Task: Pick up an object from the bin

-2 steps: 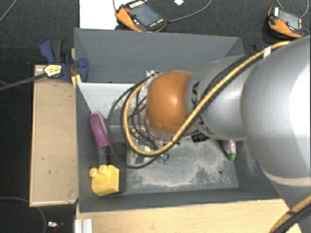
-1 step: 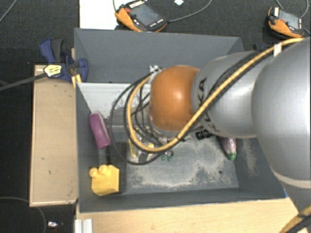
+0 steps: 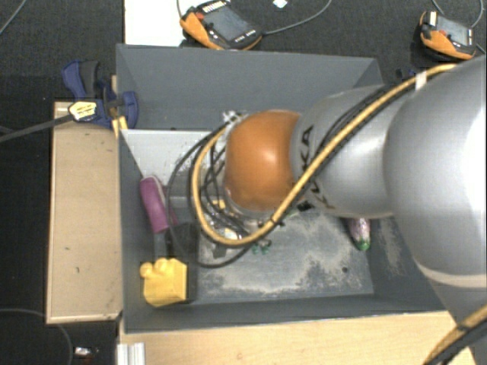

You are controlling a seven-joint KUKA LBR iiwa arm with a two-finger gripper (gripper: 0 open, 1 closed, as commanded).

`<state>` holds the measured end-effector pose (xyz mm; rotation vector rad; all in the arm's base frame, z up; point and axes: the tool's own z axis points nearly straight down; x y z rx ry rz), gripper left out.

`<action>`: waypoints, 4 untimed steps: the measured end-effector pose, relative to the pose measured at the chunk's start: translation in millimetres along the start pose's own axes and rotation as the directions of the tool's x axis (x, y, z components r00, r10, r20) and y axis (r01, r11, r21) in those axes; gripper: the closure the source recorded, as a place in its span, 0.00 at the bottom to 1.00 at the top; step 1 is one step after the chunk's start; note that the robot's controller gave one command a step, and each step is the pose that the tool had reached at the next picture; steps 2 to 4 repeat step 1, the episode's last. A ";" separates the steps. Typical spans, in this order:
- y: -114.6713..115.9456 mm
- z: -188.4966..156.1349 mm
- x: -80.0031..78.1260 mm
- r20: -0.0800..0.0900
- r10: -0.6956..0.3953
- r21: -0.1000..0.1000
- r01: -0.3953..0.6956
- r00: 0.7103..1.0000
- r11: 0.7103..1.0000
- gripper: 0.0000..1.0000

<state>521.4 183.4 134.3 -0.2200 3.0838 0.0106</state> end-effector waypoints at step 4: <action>-9.0 -64.4 -3.8 -0.003 0.047 0.002 -0.047 0.999 0.999 1.00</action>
Offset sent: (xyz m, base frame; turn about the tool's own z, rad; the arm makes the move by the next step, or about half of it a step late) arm -0.0245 0.0011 0.0507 -0.0932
